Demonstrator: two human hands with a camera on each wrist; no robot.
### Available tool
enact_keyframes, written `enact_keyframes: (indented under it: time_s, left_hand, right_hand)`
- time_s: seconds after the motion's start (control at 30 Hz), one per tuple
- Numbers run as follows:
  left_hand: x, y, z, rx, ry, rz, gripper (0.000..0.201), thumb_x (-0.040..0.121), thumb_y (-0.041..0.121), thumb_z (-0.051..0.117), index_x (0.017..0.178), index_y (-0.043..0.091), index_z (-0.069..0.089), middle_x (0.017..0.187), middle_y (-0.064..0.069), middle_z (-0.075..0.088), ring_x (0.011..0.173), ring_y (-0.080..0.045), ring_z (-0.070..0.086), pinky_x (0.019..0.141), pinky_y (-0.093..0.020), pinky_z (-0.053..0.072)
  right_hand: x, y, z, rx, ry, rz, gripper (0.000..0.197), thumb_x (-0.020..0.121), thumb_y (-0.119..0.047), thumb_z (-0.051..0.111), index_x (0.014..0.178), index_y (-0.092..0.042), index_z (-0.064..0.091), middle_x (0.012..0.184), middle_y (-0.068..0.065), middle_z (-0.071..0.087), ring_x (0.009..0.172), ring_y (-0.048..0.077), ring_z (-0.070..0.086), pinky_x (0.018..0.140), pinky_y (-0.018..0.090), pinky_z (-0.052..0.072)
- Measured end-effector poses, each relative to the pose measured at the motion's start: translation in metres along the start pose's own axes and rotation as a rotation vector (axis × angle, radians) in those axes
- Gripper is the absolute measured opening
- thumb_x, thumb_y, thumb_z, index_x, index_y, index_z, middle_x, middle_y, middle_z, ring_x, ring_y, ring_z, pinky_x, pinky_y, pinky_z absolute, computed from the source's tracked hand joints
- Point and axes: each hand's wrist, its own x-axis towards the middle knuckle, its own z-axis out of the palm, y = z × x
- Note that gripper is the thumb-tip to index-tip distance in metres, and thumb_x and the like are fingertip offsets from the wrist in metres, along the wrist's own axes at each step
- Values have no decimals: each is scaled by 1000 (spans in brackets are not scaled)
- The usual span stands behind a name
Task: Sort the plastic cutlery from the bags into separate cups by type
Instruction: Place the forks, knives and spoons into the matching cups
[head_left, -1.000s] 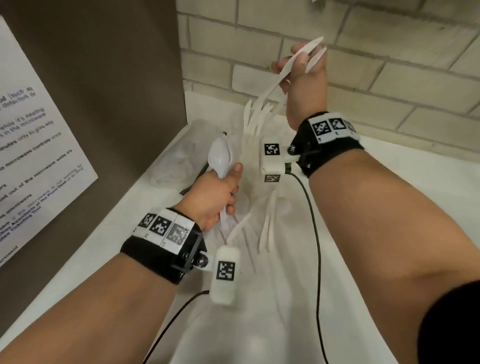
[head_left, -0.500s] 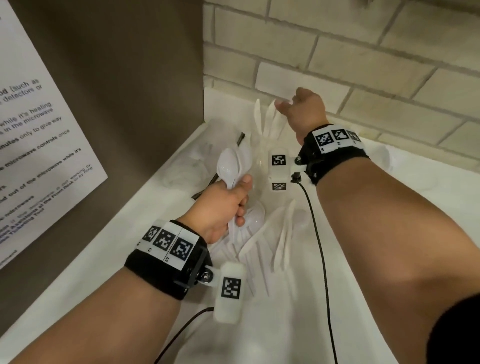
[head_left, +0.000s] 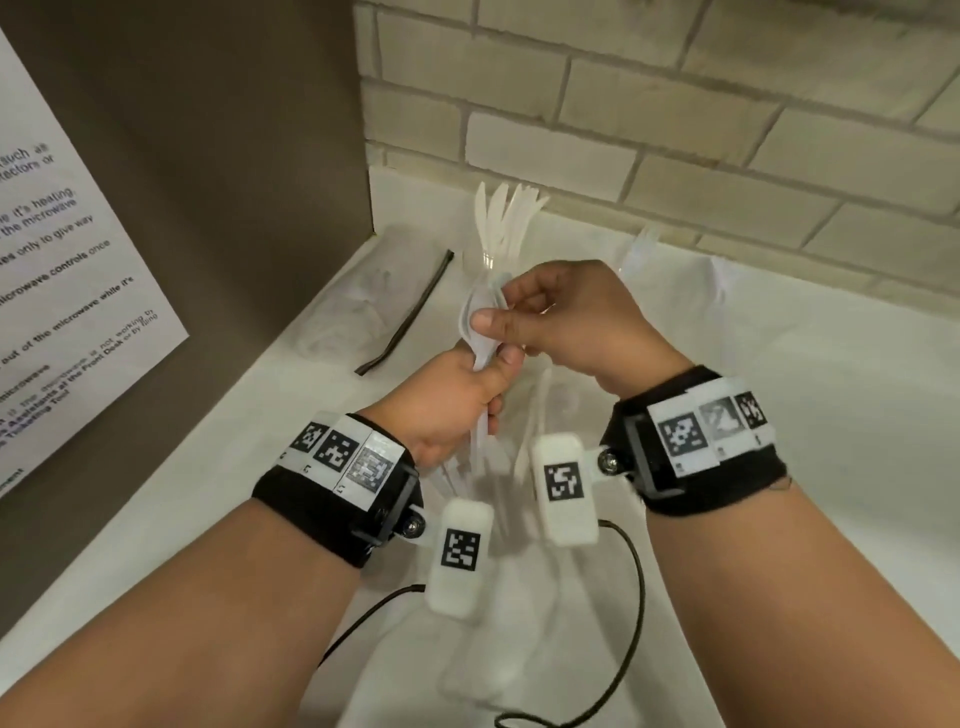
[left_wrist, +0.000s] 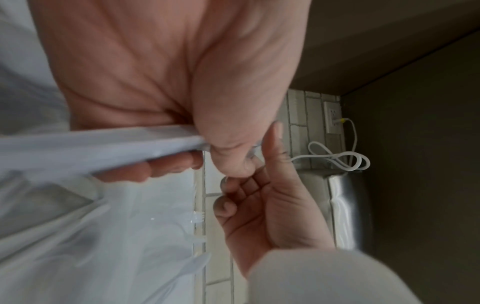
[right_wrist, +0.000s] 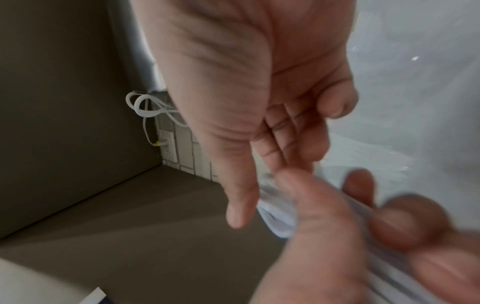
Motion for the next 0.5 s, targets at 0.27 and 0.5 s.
enact_keyframes:
  time_s: [0.27, 0.5]
  left_hand:
    - [-9, -1, 11, -151, -154, -24, 28, 81, 44, 54, 91, 18, 56, 70, 3, 43, 61, -8, 45, 62, -28, 44]
    - [-7, -6, 12, -216, -186, -42, 59, 83, 47, 53, 121, 1, 53, 86, -12, 53, 70, -21, 55, 66, -32, 53]
  right_hand:
    - [-29, 12, -7, 279, 16, 49, 8, 88, -16, 67, 95, -11, 66, 78, 7, 67, 64, 15, 63, 53, 23, 50]
    - [-36, 17, -1, 344, 209, 40, 7, 94, -13, 56, 90, -12, 61, 75, 1, 64, 51, 9, 58, 54, 28, 52]
